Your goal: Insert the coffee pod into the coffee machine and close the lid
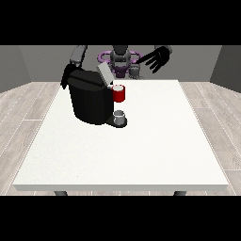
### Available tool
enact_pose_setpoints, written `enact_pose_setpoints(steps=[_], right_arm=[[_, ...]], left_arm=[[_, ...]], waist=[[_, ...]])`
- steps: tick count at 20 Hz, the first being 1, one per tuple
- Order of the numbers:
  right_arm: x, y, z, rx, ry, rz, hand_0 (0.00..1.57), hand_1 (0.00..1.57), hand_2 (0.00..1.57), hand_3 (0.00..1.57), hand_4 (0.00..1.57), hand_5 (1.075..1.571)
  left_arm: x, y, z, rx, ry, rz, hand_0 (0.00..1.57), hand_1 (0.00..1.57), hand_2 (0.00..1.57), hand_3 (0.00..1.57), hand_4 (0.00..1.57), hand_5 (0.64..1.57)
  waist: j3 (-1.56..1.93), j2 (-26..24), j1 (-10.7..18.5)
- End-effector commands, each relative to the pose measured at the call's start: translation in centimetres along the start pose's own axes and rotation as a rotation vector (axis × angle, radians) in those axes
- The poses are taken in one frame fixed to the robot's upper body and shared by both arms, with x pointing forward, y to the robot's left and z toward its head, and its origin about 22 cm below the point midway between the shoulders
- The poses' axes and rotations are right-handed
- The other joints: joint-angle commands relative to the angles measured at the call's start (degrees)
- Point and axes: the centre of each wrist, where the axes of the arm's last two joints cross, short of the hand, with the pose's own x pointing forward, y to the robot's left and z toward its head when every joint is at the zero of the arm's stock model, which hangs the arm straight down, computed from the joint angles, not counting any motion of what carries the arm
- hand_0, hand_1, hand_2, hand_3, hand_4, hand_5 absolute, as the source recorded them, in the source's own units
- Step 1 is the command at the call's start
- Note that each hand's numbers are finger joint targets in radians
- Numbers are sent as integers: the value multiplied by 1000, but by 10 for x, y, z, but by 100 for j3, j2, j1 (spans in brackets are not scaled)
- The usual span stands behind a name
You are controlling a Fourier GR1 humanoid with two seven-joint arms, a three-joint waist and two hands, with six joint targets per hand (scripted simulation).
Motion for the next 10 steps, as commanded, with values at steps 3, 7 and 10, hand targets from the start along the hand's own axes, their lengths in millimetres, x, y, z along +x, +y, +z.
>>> enact_pose_setpoints(steps=[3, 7, 10], right_arm=[[-37, -13, 33, 5, 105, 5, 0, 0, 0, 0, 0, 1571], [-33, -18, 31, 47, 26, -33, 0, 0, 0, 0, 0, 1571], [7, 15, 19, 147, -36, -76, 0, 0, 0, 0, 0, 1571]], left_arm=[[-88, -76, 72, 63, 168, 383, 0, 0, 0, 0, 394, 1571], [-82, -91, 70, 7, 236, 419, 0, 0, 0, 0, 372, 1571], [-108, -109, 104, 16, 293, 446, 0, 0, 0, 0, 389, 1571]], waist=[[6, -1105, 337], [16, -1496, 616], [12, -1722, 705]])
